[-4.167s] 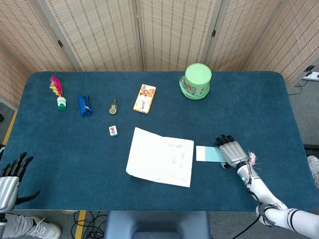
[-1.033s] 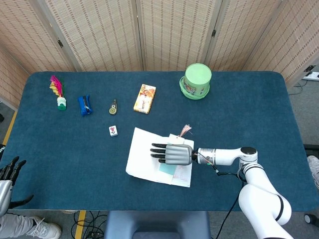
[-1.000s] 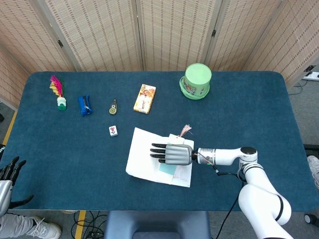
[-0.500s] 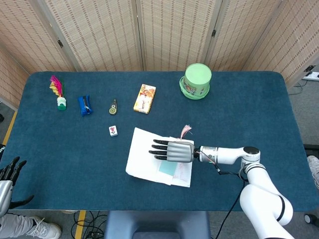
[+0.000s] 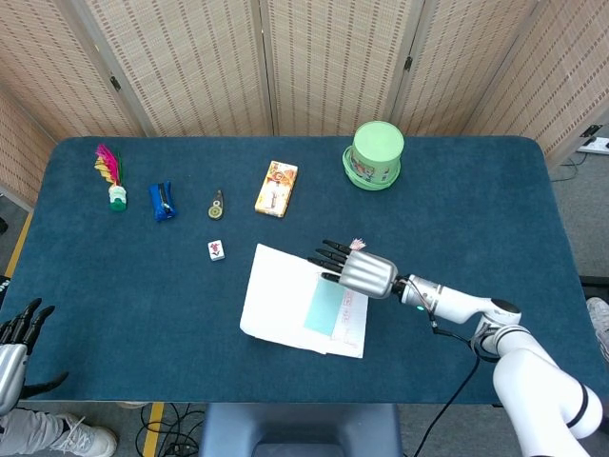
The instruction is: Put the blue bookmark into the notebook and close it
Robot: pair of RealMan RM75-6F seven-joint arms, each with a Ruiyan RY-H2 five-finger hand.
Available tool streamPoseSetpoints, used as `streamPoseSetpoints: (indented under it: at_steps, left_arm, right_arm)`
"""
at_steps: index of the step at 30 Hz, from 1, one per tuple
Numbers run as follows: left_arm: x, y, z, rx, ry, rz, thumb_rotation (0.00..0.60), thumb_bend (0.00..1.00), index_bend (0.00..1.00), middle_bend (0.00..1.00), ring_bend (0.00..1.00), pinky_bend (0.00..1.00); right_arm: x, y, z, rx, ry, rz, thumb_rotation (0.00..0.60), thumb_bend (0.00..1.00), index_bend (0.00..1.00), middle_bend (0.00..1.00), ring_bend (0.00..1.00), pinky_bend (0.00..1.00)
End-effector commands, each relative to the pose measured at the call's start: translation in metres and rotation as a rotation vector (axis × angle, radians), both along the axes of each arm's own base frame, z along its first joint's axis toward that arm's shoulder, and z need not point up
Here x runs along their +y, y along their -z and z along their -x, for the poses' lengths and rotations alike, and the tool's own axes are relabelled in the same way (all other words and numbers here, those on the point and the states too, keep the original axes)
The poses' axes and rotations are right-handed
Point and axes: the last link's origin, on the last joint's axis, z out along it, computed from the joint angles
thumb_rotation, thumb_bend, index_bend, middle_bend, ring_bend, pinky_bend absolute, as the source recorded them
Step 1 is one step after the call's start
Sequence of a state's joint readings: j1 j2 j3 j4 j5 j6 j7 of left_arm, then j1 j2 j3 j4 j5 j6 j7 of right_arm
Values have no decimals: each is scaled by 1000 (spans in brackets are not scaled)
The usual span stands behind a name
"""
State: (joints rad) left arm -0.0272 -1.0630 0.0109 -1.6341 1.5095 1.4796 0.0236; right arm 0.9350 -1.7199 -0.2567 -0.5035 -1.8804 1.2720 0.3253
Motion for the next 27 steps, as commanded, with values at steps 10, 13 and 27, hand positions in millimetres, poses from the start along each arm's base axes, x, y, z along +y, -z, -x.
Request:
streamPoseSetpoints:
  at_steps: [10, 13, 27]
  left_arm:
    - [1, 2, -4, -8, 15, 8, 600, 105, 110, 41, 127, 182]
    - [2, 3, -4, -8, 16, 11, 600, 105, 110, 41, 127, 182]
    - [2, 4, -4, -10, 12, 13, 600, 105, 110, 40, 128, 181]
  right_arm:
    - [20, -19, 37, 65, 365, 25, 600, 665, 325, 30, 0, 0]
    - [25, -18, 44, 76, 441, 23, 600, 664, 325, 25, 0, 0]
    - [19, -1, 38, 12, 534, 33, 600, 635, 325, 5, 0, 0]
